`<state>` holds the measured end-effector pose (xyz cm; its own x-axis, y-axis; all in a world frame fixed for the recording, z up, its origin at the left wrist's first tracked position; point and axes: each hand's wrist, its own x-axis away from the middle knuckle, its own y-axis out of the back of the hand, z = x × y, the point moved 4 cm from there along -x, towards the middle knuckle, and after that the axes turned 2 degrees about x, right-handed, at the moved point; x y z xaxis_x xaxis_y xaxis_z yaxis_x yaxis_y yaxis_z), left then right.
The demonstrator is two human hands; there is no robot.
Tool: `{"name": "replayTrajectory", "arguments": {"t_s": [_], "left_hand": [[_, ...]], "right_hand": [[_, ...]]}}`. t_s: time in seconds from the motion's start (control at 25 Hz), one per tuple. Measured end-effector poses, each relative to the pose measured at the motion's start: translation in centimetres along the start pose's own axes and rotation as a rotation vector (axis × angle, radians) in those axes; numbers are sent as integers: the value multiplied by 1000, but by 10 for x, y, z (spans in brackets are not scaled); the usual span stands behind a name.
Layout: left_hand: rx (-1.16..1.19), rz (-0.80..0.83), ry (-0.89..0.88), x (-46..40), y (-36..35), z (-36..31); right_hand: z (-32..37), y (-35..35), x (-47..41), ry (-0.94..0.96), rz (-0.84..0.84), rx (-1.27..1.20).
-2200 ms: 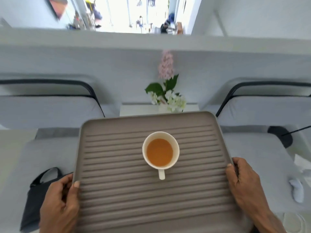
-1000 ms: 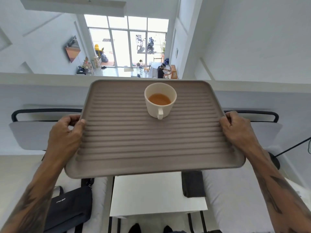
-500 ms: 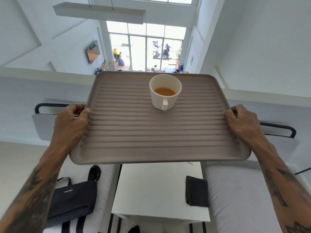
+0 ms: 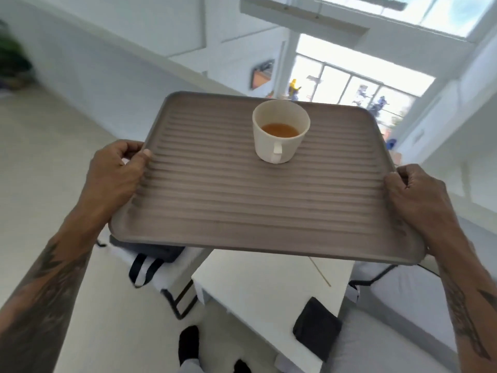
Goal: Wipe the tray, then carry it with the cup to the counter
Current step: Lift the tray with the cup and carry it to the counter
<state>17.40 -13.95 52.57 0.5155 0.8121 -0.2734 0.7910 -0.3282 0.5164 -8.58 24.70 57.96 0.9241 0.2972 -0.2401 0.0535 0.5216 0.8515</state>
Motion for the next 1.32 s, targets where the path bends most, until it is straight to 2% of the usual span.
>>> {"name": "replayTrajectory", "arguments": {"t_s": [0.2,0.52,0.92,1.16,1.32], "left_hand": [[-59,-195,107,68,97,45],[-149,-541,319,200,292,114],[-322,-932,595,401,533,187],[-397,-1165,764,512,616,212],[-450,-1384,870,574,657,227]], "right_hand": [[67,-42,12,191,155,-41],[248,-127,97,535,339,-124],[495,-225,325,931,601,-310],[634,-268,473,1202,760,-402],[729,-294,577,1402,871,-440]]}}
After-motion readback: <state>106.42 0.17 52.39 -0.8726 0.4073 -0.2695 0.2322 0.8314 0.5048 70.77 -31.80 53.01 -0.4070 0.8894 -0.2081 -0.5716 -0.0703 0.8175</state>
